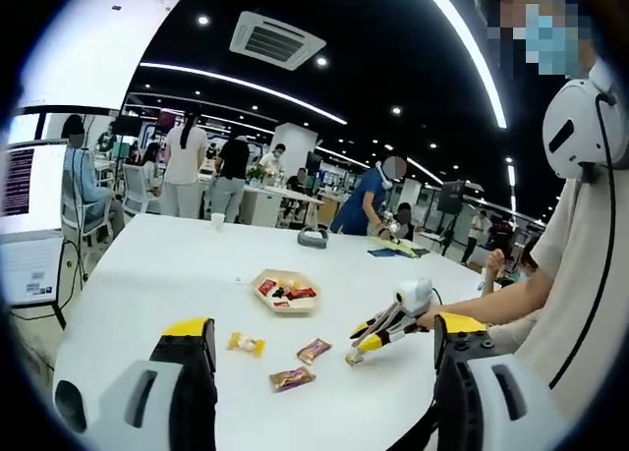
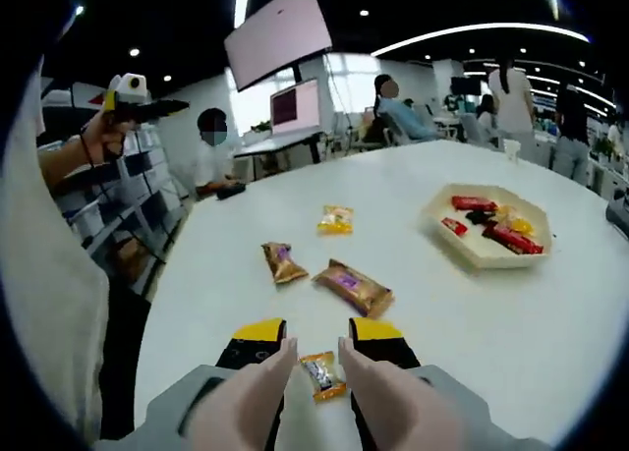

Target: Place the target food into the container with the food tongs after gripping and lifting it, then release it inside without dropping or visibly crushing the food.

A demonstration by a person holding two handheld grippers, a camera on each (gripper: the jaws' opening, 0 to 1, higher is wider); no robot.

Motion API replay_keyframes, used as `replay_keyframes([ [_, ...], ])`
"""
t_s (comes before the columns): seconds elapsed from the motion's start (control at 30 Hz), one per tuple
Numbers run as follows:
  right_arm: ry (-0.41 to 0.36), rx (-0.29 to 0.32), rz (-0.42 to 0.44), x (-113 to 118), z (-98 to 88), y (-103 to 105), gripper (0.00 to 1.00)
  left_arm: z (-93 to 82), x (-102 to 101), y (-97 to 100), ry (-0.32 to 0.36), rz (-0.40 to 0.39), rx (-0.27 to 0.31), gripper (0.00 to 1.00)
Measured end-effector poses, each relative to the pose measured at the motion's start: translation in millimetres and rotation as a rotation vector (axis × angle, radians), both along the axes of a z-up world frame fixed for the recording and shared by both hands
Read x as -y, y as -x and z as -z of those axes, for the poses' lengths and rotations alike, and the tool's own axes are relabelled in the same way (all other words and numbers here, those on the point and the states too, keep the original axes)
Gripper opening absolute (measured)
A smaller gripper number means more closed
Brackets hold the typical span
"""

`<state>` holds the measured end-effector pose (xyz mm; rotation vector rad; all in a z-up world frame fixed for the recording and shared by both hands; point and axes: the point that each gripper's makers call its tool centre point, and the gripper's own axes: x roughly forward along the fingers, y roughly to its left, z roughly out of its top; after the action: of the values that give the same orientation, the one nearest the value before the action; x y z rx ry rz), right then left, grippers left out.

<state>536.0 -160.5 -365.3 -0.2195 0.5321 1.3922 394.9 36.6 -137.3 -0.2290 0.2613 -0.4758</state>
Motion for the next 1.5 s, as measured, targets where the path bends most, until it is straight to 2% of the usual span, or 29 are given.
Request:
replay_keyframes([
  [0.07, 0.015, 0.014, -0.007, 0.7, 4.6, -0.5, 0.24, 2.7, -0.1, 2.8, -0.013, 0.011, -0.01, 0.92],
  [0.13, 0.004, -0.007, -0.006, 0.7, 5.9, -0.1, 0.24, 5.2, -4.1, 4.8, -0.012, 0.003, -0.017, 0.92],
  [0.23, 0.008, -0.002, -0.012, 1.1, 10.4, 0.5, 0.25, 4.5, -10.0, 6.2, 0.001, -0.017, -0.02, 0.92],
  [0.33, 0.008, -0.033, -0.011, 1.7, 14.1, 2.8, 0.25, 0.7, -11.8, 8.1, 0.0, -0.026, -0.018, 0.92],
  [0.4, 0.044, -0.011, -0.019, 5.9, 24.7, 2.8, 0.25, 0.1, -13.3, 11.0, -0.016, -0.026, -0.019, 0.92],
  [0.43, 0.026, 0.0, -0.026, 7.1, 24.0, 4.8, 0.24, 1.1, -14.2, 11.7, -0.017, -0.029, -0.023, 0.92],
  [0.47, 0.029, -0.013, -0.005, 9.4, 24.6, 3.7, 0.24, 2.7, -15.7, 12.9, -0.015, -0.033, -0.027, 0.92],
  [0.5, 0.009, -0.053, 0.033, 9.1, 22.5, 3.5, 0.24, 4.3, -16.4, 13.4, -0.013, -0.034, -0.031, 0.92],
  [0.7, 0.031, 0.028, 0.054, 6.8, 23.8, -1.3, 0.19, 9.1, -11.4, 8.6, 0.006, -0.031, -0.042, 0.92],
  [0.73, 0.066, 0.092, 0.032, 5.7, 24.2, -1.5, 0.18, 9.0, -9.5, 7.3, 0.007, -0.027, -0.043, 0.92],
  [0.77, 0.081, 0.108, 0.028, 5.1, 24.4, -0.2, 0.18, 8.7, -6.9, 5.8, 0.006, -0.02, -0.041, 0.92],
  [0.93, 0.088, 0.089, 0.071, 5.7, 23.7, -5.0, 0.18, 7.6, -1.6, 2.8, -0.002, -0.002, -0.041, 0.92],
  [0.97, 0.08, 0.082, 0.107, 10.1, 21.3, -11.2, 0.18, 6.3, -1.5, 2.8, -0.003, -0.002, -0.038, 0.92],
  [1.1, 0.033, 0.072, 0.155, 15.8, 2.3, -21.0, 0.18, 4.3, -1.9, 3.2, -0.007, -0.005, -0.034, 0.92],
  [1.27, -0.034, 0.11, 0.219, 22.9, -32.6, -43.3, 0.19, 6.6, 1.2, 4.6, -0.006, -0.008, -0.038, 0.92],
  [1.43, -0.136, 0.052, 0.299, 24.6, -64.8, -61.6, 0.19, 6.7, 10.0, 8.9, -0.009, -0.001, -0.039, 0.92],
  [1.5, -0.143, 0.087, 0.298, 25.3, -75.3, -66.6, 0.19, 7.3, 11.4, 11.4, -0.008, 0.0, -0.039, 0.92],
])
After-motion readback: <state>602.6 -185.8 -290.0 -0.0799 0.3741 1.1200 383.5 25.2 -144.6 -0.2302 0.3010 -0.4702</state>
